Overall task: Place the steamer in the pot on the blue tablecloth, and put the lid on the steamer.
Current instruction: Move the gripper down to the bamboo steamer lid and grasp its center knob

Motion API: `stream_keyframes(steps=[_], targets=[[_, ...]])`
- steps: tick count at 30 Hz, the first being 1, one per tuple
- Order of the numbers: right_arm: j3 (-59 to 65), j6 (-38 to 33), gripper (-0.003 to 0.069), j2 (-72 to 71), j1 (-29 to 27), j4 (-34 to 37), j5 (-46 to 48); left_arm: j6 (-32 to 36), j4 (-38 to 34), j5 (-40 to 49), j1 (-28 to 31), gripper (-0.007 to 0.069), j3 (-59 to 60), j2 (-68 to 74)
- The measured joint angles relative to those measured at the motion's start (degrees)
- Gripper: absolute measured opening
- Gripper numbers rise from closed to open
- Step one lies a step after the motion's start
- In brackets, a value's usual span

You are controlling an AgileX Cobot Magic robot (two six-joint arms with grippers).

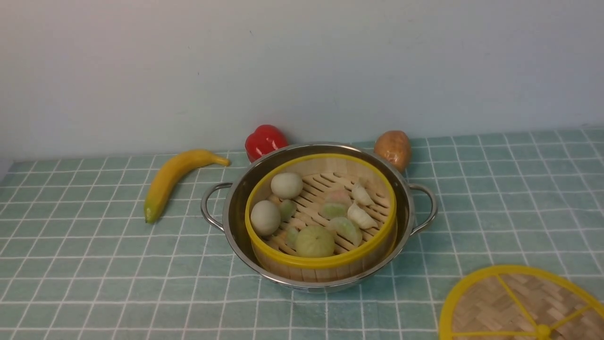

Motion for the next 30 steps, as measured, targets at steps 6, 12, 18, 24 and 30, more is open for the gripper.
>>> stream_keyframes(steps=[6,12,18,24,30], targets=[[0.0,0.0,0.024,0.0,0.0,0.0,0.0,0.0,0.07,0.0,0.0,0.0104,0.0,0.0],[0.0,0.83,0.024,0.0,0.0,0.63,-0.15,0.0,0.07,0.0,0.0,0.0115,0.0,0.0],[-0.2,4.85,0.024,0.0,0.0,6.61,-7.27,0.0,0.07,0.0,0.0,0.0118,0.0,0.0],[-16.17,1.54,0.024,0.92,0.0,7.42,-0.43,0.0,0.07,0.0,0.0,0.0128,0.0,0.0],[-31.73,2.77,0.024,6.51,0.0,11.8,16.92,0.0,0.07,0.0,0.0,0.0139,0.0,0.0]])
